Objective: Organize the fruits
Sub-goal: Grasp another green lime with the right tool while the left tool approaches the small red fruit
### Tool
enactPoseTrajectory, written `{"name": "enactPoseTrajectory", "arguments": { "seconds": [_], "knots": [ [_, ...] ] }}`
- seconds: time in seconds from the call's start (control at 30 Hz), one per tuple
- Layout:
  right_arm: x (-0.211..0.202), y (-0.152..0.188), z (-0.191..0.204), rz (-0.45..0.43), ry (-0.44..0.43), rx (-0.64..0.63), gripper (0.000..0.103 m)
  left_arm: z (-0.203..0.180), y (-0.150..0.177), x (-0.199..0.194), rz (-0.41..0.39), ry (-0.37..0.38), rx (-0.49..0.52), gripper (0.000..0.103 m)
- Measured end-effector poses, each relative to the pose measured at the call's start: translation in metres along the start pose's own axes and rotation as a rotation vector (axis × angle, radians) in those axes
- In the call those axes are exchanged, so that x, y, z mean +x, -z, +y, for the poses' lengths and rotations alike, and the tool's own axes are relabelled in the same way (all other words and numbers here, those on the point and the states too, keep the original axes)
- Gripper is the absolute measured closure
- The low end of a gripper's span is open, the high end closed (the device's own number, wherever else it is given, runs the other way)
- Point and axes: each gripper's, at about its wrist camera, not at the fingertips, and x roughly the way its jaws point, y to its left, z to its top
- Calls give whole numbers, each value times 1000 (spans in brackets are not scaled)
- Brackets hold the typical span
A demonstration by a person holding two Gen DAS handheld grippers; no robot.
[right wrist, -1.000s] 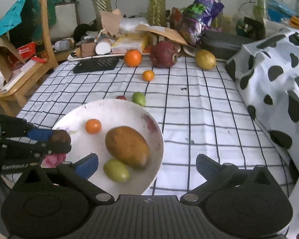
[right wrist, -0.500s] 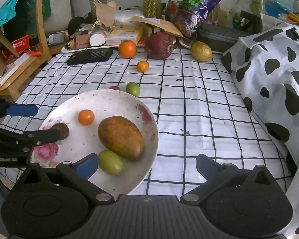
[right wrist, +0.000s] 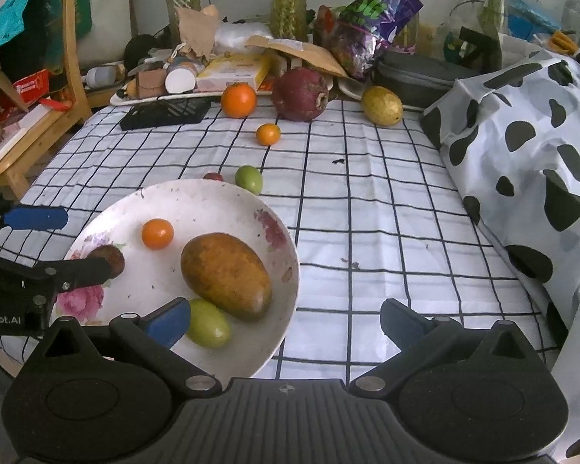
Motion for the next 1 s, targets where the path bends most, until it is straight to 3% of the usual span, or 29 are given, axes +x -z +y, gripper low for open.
{"name": "enactPoseTrajectory", "arguments": {
  "seconds": [0.8,1.0],
  "knots": [
    [26,-40,-22,-77,-7,30,0,31,-42,40,27,72,-42,28],
    [45,-56,-21,-59,-68,4,18,43,-54,57,42,75,-59,28]
  ]
}}
